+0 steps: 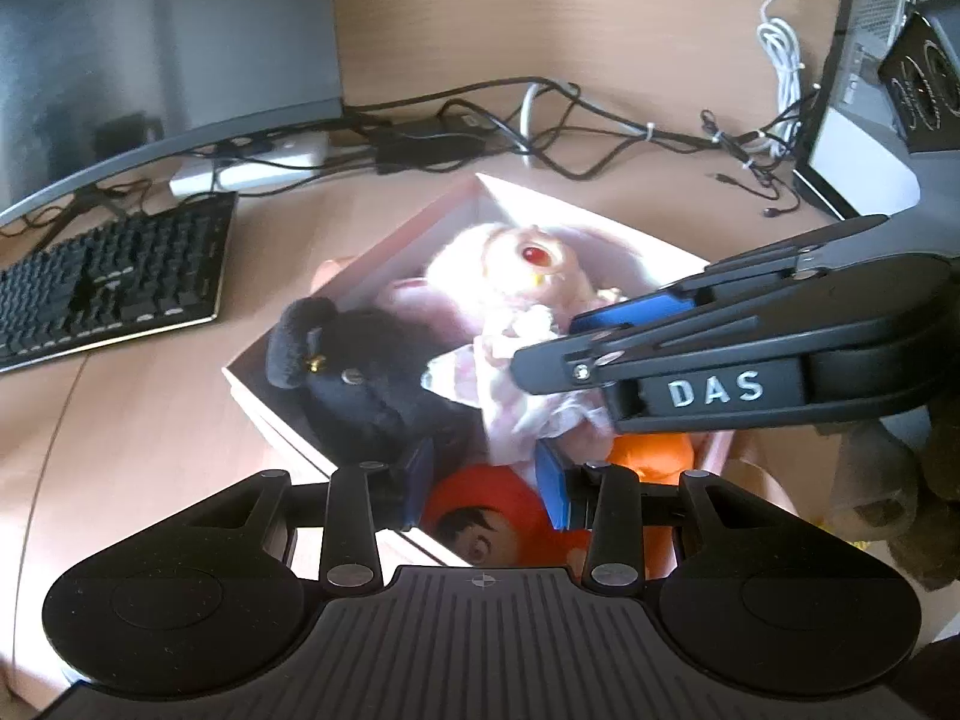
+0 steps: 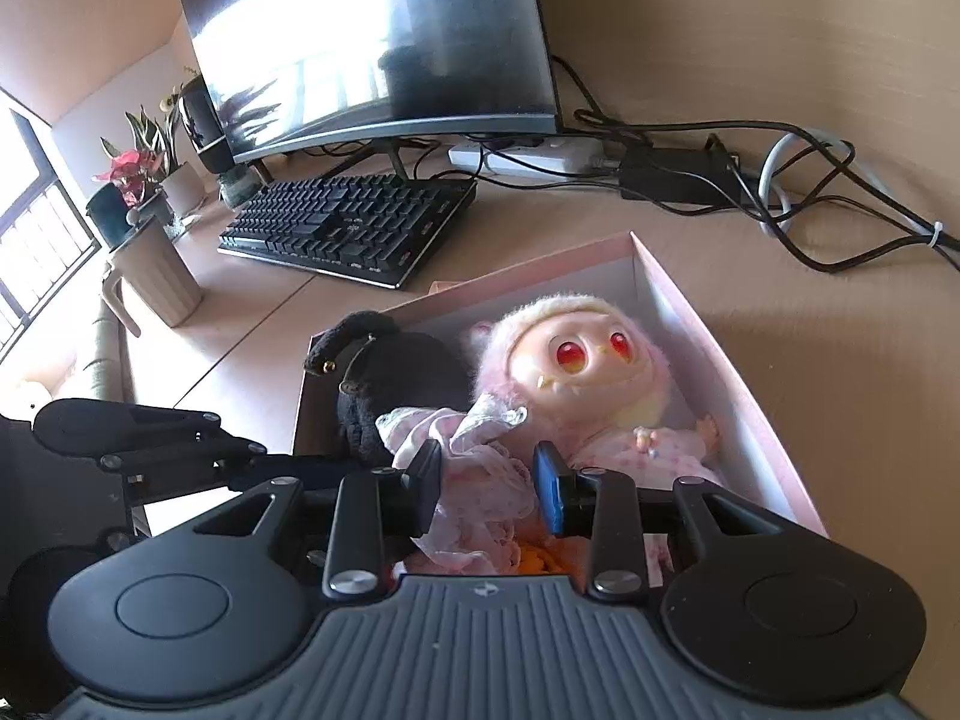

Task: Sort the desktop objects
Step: 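Carry the cloth into the pink box and open the right gripper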

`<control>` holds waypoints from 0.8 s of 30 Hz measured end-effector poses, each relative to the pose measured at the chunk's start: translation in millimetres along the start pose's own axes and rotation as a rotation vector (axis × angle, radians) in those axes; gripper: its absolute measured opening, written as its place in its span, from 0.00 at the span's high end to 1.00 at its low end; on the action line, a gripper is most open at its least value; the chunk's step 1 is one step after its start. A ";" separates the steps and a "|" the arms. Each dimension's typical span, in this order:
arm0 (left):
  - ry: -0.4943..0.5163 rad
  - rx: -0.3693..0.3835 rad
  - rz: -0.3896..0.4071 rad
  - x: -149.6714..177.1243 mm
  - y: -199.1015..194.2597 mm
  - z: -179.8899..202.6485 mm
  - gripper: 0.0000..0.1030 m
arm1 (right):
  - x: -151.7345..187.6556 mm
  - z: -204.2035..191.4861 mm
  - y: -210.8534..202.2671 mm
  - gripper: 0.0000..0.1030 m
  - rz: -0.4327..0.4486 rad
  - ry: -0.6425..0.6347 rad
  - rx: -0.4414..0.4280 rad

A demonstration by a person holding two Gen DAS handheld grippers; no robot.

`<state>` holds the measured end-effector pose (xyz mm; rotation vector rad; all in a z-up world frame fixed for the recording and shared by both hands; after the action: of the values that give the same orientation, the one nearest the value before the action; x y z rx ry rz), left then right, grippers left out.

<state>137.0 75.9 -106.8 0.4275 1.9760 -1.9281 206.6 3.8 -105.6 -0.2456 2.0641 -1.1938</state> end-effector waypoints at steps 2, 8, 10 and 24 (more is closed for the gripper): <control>0.017 0.019 0.011 -0.7 -8.4 1.7 0.53 | -1.7 7.0 -11.7 0.66 0.028 0.036 -0.014; 0.071 0.066 0.032 -9.2 -20.2 12.6 0.49 | 5.8 42.5 -55.3 0.60 0.112 0.140 0.042; 0.087 0.074 0.034 -12.7 -20.3 16.2 0.49 | 12.5 53.9 -66.4 0.60 0.126 0.178 0.062; 0.171 0.091 -0.001 -28.5 -6.4 33.9 0.47 | 63.5 88.3 -90.3 0.59 0.123 0.302 0.132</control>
<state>160.9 42.5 -88.9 0.6344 1.9958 -2.0490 203.7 -136.7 -90.5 0.1314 2.2068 -1.3499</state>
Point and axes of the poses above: each gripper's, at about its wrist camera, not at the fingertips, and y roughly the way its jaws point, z to its right, x to its underside, the point moved 9 cm from there along y, roughly the way its jaws point, and after that the axes turned 13 degrees about -z, right-handed, at the moved point
